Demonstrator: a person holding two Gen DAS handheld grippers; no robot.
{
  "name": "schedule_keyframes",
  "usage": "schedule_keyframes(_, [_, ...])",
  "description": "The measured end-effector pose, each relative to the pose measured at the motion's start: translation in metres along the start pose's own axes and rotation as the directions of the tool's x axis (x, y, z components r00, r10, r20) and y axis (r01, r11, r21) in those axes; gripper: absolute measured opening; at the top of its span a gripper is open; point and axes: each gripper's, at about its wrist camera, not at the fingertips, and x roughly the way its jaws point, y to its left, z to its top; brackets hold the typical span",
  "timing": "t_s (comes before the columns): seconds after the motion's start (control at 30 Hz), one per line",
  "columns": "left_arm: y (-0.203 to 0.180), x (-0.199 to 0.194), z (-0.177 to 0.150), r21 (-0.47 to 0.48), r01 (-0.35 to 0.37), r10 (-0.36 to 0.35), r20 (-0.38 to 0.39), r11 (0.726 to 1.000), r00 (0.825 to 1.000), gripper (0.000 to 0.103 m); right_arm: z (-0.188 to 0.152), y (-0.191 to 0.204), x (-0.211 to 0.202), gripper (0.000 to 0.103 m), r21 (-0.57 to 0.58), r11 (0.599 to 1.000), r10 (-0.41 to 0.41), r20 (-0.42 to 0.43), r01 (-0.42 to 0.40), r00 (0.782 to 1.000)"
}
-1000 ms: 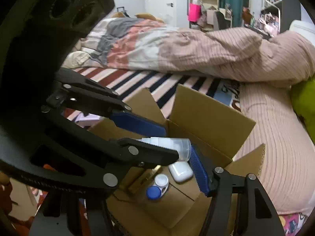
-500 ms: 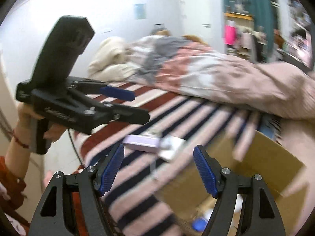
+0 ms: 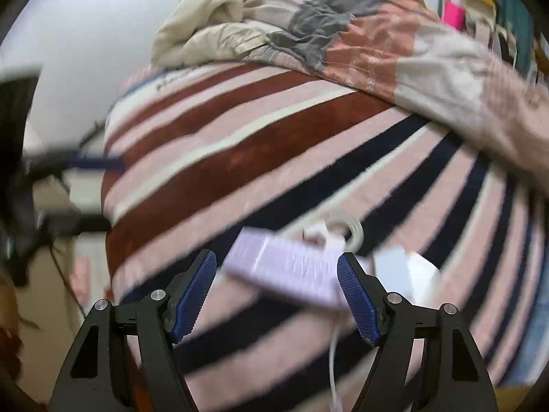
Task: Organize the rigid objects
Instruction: 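Return the right gripper and grasp the purple 'Enjoy traveling' box upright, then lower the purple box into the cardboard box and open the right gripper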
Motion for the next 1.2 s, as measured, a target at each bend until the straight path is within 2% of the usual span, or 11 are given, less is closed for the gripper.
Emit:
schedule_keyframes(0.1, [0.005, 0.000, -0.004, 0.002, -0.004, 0.004, -0.005, 1.000, 1.000, 0.075, 0.011, -0.022, 0.025, 0.070, 0.056, 0.998, -0.007, -0.029, 0.008, 1.000])
schedule_keyframes(0.3, [0.004, -0.007, -0.013, 0.000, 0.005, -0.005, 0.001, 1.000, 1.000, 0.075, -0.004, -0.035, 0.020, 0.070, 0.168, 0.976, 0.151, -0.084, -0.135, 0.985])
schedule_keyframes(0.4, [-0.001, -0.012, -0.016, -0.004, 0.022, -0.022, 0.001, 1.000, 1.000, 0.075, -0.019, -0.029, 0.015, 0.070, 0.188, 0.961, 0.232, -0.145, -0.203, 0.962])
schedule_keyframes(0.63, [-0.009, -0.017, -0.019, -0.006, 0.035, -0.035, 0.001, 0.999, 0.999, 0.075, -0.041, 0.000, 0.010, 0.070, 0.082, 0.989, 0.135, -0.162, -0.123, 0.977])
schedule_keyframes(0.67, [-0.009, -0.017, -0.019, -0.010, 0.038, -0.038, 0.001, 0.999, 0.999, 0.075, -0.041, 0.002, 0.011, 0.068, 0.071, 0.993, 0.106, -0.157, -0.095, 0.982])
schedule_keyframes(0.7, [-0.009, -0.016, -0.018, -0.015, 0.040, -0.040, -0.001, 0.999, 0.999, 0.075, -0.041, 0.004, 0.013, 0.054, 0.060, 0.996, 0.078, -0.154, -0.070, 0.985])
schedule_keyframes(0.73, [-0.009, -0.016, -0.017, -0.017, 0.043, -0.043, -0.002, 0.999, 0.999, 0.075, -0.040, 0.007, 0.016, 0.032, 0.037, 0.999, 0.030, -0.155, -0.025, 0.988])
schedule_keyframes(0.77, [-0.010, -0.016, -0.016, -0.020, 0.048, -0.048, -0.001, 0.999, 0.999, 0.075, -0.039, 0.010, 0.017, 0.033, 0.021, 1.000, 0.004, -0.152, -0.001, 0.988])
schedule_keyframes(0.87, [-0.018, -0.021, -0.004, -0.029, 0.069, -0.069, 0.013, 0.997, 0.998, 0.075, -0.033, 0.018, 0.009, 0.033, -0.021, 0.999, -0.037, -0.116, 0.035, 0.993])
schedule_keyframes(1.0, [-0.038, -0.031, 0.018, -0.026, 0.121, -0.119, 0.056, 0.992, 0.991, 0.075, -0.028, 0.037, -0.041, 0.033, -0.075, 0.997, -0.030, -0.011, 0.030, 0.999])
schedule_keyframes(1.2, [-0.109, -0.042, 0.065, 0.058, 0.232, -0.237, 0.096, 0.971, 0.967, 0.075, -0.030, 0.051, -0.127, 0.033, -0.087, 0.996, 0.006, 0.155, 0.007, 0.988])
